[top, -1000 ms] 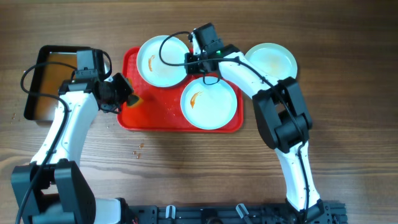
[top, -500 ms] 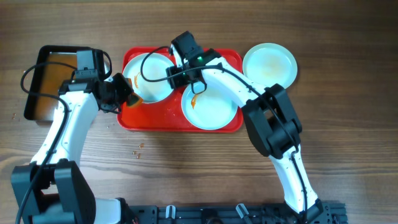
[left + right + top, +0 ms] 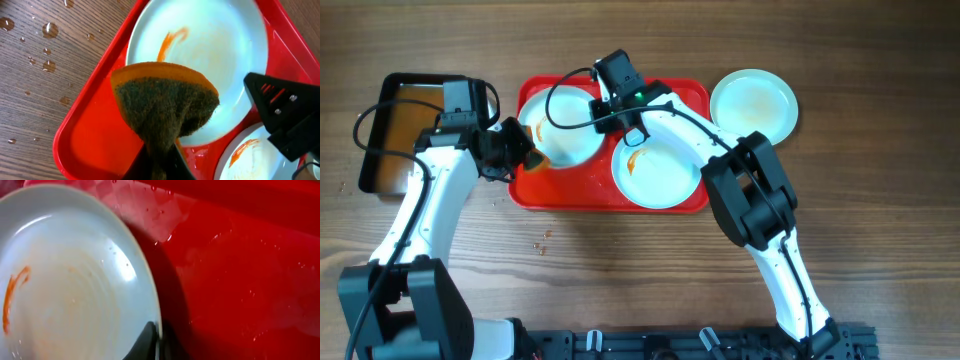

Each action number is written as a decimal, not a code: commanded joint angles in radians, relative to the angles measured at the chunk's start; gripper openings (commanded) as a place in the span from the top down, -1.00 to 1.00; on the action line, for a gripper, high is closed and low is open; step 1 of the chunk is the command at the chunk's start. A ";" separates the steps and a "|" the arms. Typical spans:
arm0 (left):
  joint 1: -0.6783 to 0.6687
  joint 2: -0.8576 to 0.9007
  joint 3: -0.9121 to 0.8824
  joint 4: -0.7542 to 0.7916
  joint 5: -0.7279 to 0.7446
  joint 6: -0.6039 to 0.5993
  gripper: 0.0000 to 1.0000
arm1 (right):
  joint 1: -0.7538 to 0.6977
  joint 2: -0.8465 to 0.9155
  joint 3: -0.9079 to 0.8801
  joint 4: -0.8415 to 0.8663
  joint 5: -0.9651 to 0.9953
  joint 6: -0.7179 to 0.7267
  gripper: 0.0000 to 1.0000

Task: Clean dirty plates on tray and stack at the side

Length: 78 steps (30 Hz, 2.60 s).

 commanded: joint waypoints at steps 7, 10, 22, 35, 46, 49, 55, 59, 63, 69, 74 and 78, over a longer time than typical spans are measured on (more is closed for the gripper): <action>-0.016 0.099 0.014 0.121 0.031 0.020 0.92 | 0.041 0.012 0.005 -0.220 0.016 -0.096 0.91; -0.068 0.173 0.014 0.195 0.098 0.021 0.92 | 0.043 0.012 0.005 -0.221 0.034 -0.098 0.91; -0.163 0.315 0.014 0.112 -0.223 0.043 0.92 | 0.043 0.012 0.005 -0.222 0.035 -0.097 0.91; -0.164 0.236 0.109 0.057 -0.406 0.042 0.92 | 0.043 0.012 0.005 -0.221 0.035 -0.098 0.91; -0.167 0.364 0.109 0.187 -0.101 0.035 0.92 | 0.043 0.012 0.005 -0.221 0.035 -0.097 0.91; -0.167 0.363 0.109 0.104 -0.352 0.043 0.92 | 0.043 0.012 0.005 -0.221 0.036 -0.098 0.91; -0.168 0.315 0.109 -0.057 -0.741 0.043 0.92 | 0.039 0.012 0.005 -0.222 0.053 -0.096 0.91; -0.168 0.259 0.109 -0.069 -0.795 0.042 0.92 | 0.039 0.012 0.005 -0.223 0.053 -0.095 0.92; -0.167 0.240 0.109 -0.014 -0.365 0.042 0.92 | 0.039 0.012 0.005 -0.221 0.053 -0.069 0.91; -0.168 0.240 0.102 0.026 0.017 0.034 0.92 | 0.037 0.012 0.005 -0.224 0.053 -0.069 0.91; -0.168 0.240 0.013 0.055 -0.005 0.032 0.92 | 0.036 0.012 0.005 -0.225 0.053 -0.070 0.91; -0.167 0.240 -0.005 -0.022 -0.323 0.032 0.92 | 0.036 0.012 0.005 -0.229 0.053 -0.070 0.91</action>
